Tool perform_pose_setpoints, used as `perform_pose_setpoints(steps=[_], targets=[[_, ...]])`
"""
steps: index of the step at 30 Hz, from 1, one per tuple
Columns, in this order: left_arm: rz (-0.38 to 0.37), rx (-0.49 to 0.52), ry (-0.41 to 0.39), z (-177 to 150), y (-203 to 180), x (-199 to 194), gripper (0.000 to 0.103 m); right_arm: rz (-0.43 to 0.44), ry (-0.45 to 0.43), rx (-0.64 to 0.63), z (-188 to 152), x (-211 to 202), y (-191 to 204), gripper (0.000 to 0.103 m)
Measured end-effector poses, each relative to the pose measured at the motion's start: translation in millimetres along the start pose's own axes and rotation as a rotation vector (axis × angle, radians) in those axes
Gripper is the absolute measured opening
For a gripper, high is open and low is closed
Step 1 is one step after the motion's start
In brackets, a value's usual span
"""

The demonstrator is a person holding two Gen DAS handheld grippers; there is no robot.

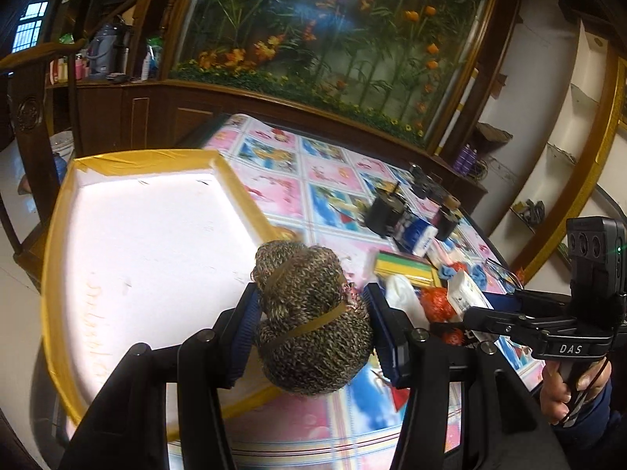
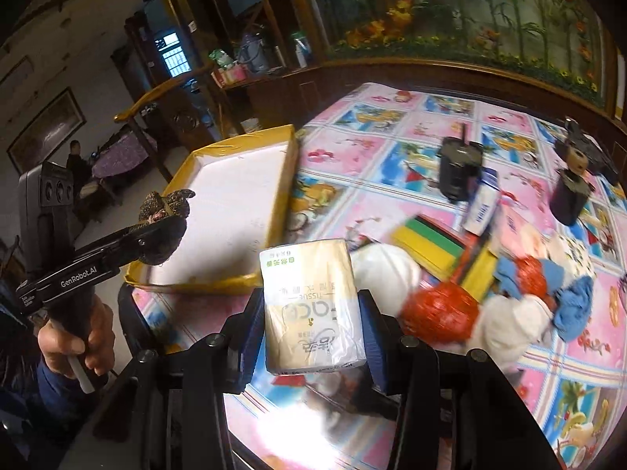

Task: Organize soft objects
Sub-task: 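Lower the hat and tissue pack into the tray and open both tools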

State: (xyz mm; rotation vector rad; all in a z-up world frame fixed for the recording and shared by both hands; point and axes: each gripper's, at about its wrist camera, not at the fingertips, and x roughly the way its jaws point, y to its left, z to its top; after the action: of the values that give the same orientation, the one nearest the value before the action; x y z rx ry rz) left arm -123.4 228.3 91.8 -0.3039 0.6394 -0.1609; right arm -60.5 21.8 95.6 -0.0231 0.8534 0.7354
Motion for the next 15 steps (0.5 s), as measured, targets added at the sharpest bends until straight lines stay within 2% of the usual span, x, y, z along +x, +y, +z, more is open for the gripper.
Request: perform_pose_setpoints(steps=[9, 15], targets=[[0.046, -0.062, -0.001, 11.3, 48.6, -6.3, 0.052, 0.054, 0.042, -0.019, 47.4, 34.7, 40.6, 0.05], [0.088, -0.068, 0.023, 34.2, 79.1, 2.2, 0.052, 0.086, 0.078, -0.007, 91.3, 72.6, 63.1, 0.05]])
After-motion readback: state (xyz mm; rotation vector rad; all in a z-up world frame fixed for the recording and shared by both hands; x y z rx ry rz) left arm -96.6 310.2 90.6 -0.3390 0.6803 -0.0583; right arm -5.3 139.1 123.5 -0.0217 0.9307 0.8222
